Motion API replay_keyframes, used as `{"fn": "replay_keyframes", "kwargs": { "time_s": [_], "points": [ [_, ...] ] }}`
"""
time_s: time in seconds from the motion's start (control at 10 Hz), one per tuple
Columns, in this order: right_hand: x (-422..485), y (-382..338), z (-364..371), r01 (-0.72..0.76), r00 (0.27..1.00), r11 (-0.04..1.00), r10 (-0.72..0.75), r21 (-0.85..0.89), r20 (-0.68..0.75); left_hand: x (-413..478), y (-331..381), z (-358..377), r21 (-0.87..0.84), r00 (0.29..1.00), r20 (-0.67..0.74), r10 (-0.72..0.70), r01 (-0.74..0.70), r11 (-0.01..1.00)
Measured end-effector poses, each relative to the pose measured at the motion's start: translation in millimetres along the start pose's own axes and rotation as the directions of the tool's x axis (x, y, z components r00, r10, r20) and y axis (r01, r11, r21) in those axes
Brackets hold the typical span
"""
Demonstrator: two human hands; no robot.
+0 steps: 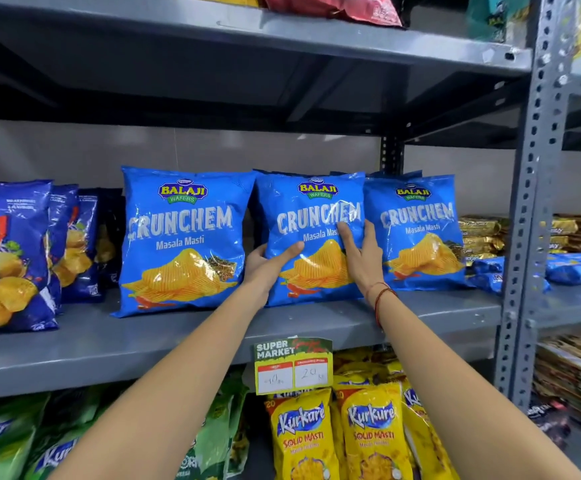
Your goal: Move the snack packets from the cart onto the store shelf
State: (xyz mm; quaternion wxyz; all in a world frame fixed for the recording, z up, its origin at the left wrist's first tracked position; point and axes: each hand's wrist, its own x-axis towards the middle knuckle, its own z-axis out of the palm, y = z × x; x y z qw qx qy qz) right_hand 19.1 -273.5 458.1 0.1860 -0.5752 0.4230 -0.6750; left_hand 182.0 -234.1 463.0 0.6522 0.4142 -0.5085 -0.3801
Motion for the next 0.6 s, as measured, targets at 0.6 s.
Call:
{"fn": "replay_keyframes", "kwargs": {
  "time_s": [0.6],
  "points": [
    [-61.7, -97.0, -77.6, 0.256, 0.932, 0.927, -0.161, 0.274, -0.326, -79.9, 5.3, -4.2, 0.346, 0.990, 0.054, 0.131, -0.141, 0.927]
  ]
}}
